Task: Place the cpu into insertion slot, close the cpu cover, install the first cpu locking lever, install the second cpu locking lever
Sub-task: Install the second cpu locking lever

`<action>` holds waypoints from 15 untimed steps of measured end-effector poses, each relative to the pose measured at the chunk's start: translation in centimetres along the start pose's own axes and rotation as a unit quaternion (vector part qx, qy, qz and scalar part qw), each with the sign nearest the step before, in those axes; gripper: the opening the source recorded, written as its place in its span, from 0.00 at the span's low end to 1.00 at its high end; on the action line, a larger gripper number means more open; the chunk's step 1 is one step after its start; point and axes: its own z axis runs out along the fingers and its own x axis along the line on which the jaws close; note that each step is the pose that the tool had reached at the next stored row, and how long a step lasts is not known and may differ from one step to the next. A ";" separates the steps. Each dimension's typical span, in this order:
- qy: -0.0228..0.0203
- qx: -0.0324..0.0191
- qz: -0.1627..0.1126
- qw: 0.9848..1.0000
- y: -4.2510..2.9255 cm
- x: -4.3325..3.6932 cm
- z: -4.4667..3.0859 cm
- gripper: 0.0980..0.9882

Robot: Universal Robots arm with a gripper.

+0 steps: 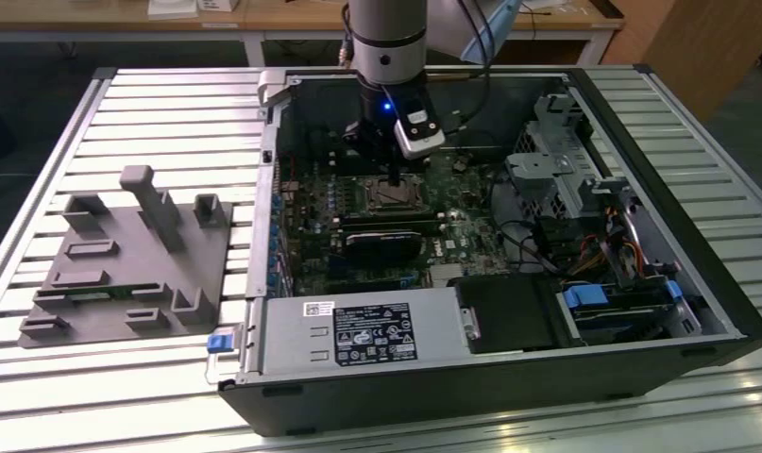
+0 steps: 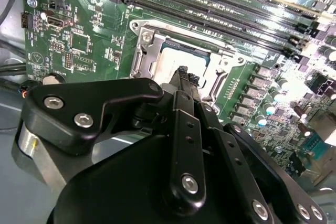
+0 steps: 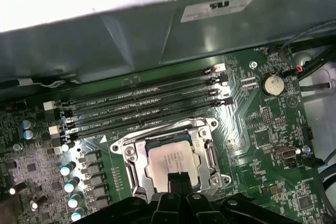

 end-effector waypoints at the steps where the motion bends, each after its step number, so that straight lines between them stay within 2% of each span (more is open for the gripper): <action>1: 0.000 0.000 0.000 1.000 -0.07 -0.02 0.00 0.01; 11: 0.000 0.000 0.000 1.000 -0.74 -0.19 0.00 0.01; 15: 0.000 0.000 0.000 1.000 -0.79 -0.22 -0.20 0.01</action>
